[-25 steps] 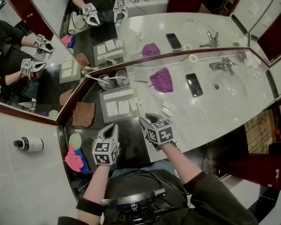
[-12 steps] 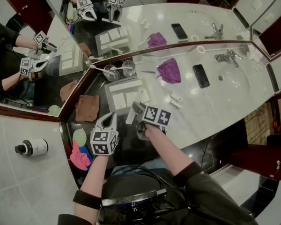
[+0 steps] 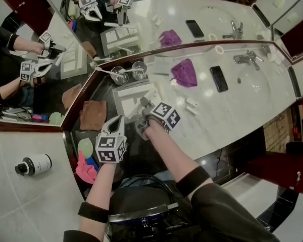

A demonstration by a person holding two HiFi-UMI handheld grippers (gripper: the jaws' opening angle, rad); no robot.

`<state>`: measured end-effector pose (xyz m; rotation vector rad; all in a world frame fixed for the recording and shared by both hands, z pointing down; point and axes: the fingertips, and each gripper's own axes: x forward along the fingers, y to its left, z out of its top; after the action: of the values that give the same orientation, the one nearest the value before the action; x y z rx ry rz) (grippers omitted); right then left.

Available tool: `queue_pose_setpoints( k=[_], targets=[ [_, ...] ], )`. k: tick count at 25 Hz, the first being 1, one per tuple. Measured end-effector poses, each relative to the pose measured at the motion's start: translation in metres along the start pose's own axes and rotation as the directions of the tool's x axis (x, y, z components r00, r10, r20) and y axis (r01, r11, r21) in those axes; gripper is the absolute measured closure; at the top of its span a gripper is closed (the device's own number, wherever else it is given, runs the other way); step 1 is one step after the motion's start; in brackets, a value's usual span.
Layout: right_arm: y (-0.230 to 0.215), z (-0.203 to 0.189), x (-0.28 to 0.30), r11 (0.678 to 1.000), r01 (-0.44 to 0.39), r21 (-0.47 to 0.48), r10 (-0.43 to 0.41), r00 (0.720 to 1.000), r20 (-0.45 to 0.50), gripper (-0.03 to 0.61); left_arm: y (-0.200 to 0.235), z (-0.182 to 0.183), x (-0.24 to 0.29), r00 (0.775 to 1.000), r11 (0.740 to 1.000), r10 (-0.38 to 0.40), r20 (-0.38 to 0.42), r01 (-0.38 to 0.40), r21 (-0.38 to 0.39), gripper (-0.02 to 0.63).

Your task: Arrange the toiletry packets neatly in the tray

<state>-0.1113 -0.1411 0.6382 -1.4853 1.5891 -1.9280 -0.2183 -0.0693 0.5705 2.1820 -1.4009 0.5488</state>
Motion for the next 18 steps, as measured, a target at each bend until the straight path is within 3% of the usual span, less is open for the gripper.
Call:
queue_pose_setpoints(
  k=[11,18],
  targets=[
    [-0.007,0.011,0.035,0.989,0.034,0.141,-0.042,0.998,0.049,0.437,0.029,0.002,0.016,1.0,1.0,0.005,-0.025,-0.005,-0.015,0.614],
    [-0.014,0.006,0.046,0.984,0.092,0.15,-0.099,0.994,0.037,0.425,0.038,0.003,0.026,0.999,1.0,-0.003,-0.032,0.002,-0.03,0.614]
  ],
)
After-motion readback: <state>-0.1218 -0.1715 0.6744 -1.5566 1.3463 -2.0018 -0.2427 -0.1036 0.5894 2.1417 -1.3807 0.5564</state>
